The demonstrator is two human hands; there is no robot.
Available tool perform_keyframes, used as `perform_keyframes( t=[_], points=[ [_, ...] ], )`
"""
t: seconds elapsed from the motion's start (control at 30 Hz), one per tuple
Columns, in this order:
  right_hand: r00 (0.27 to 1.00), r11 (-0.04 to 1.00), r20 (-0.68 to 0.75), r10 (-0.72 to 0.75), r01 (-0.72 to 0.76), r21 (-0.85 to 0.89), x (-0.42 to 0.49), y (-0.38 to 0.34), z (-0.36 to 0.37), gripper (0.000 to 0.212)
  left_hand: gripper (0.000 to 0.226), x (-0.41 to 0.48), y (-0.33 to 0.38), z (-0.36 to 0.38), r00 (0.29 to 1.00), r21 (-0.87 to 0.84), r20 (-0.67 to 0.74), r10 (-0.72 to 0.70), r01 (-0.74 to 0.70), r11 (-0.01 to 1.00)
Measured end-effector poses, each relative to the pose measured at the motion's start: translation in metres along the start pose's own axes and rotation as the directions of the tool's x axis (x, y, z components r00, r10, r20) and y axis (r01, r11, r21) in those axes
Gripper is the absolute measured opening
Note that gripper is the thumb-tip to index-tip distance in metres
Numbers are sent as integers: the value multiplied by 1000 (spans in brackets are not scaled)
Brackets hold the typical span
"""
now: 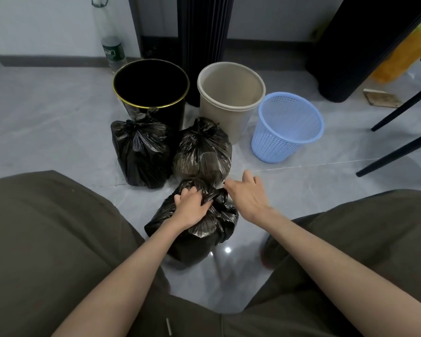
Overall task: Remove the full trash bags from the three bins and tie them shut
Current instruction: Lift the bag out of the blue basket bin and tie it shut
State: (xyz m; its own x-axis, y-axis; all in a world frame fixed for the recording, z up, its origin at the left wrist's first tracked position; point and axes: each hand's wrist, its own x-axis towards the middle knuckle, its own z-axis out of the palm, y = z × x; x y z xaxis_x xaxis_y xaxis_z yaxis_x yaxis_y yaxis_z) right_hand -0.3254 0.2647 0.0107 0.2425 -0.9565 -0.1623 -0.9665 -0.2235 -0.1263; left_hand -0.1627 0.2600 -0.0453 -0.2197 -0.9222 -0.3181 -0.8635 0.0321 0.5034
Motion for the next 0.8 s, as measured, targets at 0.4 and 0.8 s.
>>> perform_keyframes(
  t=[0.4,0.8],
  points=[
    [829,834,536,-162,-175,523,4,4,-12,24,20,-2,-6,-4,1000,8,-12,17,-17,1000],
    [981,995,184,63,-49,-84,-4,-8,7,35,25,-8,2,-1,999,-4,13,53,-53,999]
  ],
)
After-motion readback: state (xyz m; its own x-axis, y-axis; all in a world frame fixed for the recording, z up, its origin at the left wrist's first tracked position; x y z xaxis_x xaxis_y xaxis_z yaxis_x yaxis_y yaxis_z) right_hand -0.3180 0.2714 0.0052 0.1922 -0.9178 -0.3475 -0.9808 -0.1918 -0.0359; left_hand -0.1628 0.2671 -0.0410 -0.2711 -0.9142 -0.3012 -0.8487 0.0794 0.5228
